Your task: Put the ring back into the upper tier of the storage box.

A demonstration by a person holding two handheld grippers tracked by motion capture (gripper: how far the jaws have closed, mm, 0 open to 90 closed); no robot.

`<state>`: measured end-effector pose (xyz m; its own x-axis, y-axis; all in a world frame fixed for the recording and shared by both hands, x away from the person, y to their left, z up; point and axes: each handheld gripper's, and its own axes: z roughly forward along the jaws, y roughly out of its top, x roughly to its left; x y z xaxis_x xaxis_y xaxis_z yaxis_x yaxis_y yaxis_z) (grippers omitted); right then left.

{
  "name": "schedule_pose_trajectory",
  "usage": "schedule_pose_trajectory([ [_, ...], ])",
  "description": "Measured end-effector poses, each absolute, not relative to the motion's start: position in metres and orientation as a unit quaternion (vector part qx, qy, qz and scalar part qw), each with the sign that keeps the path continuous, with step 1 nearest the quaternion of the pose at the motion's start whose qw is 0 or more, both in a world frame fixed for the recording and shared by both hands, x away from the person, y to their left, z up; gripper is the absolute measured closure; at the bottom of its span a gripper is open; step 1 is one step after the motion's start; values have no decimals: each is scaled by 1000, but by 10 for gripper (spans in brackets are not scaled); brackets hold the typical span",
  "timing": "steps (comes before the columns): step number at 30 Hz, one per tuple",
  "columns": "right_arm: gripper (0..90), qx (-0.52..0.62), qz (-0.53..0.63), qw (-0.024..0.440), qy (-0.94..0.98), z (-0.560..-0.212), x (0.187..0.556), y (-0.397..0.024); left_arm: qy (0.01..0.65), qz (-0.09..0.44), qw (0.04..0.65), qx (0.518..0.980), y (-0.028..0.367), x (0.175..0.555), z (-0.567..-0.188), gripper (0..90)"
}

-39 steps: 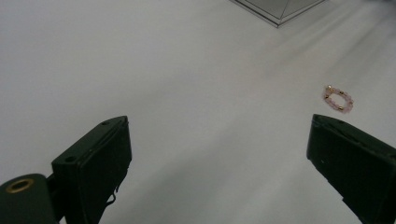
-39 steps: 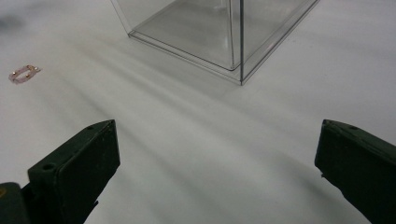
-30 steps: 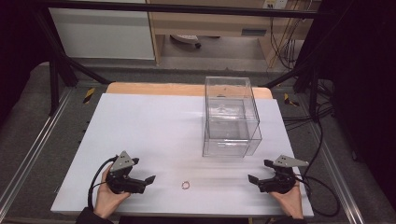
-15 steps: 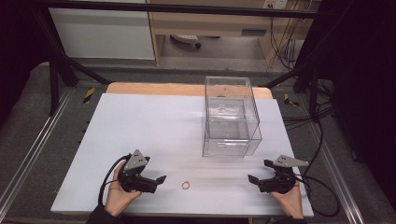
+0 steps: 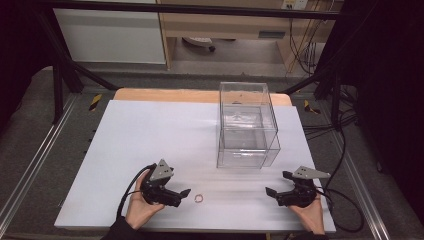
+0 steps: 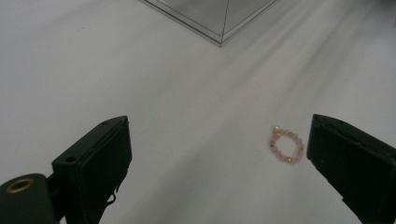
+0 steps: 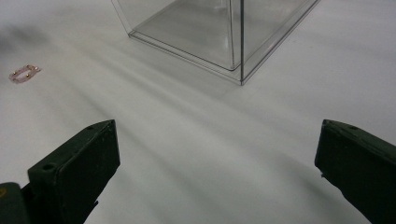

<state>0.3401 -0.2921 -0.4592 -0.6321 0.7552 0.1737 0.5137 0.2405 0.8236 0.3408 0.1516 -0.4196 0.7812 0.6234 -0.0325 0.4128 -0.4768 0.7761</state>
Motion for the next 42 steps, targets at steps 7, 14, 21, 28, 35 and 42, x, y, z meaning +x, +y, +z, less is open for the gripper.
schedule_pose_trajectory([
  [7,5,410,461,131,776,-459,340,-292,304,123,395,859,134,343,-424,80],
  [14,5,408,462,132,776,-459,340,-292,292,112,384,869,121,337,-432,166],
  [21,5,409,461,131,777,-459,340,-292,294,85,388,869,116,334,-437,349],
  [28,5,410,461,131,776,-459,340,-292,316,69,389,863,116,332,-442,511],
  [35,5,409,461,131,777,-459,340,-292,333,64,389,857,114,330,-444,626],
  [42,5,409,460,131,777,-459,340,-292,340,64,383,856,110,328,-448,702],
])
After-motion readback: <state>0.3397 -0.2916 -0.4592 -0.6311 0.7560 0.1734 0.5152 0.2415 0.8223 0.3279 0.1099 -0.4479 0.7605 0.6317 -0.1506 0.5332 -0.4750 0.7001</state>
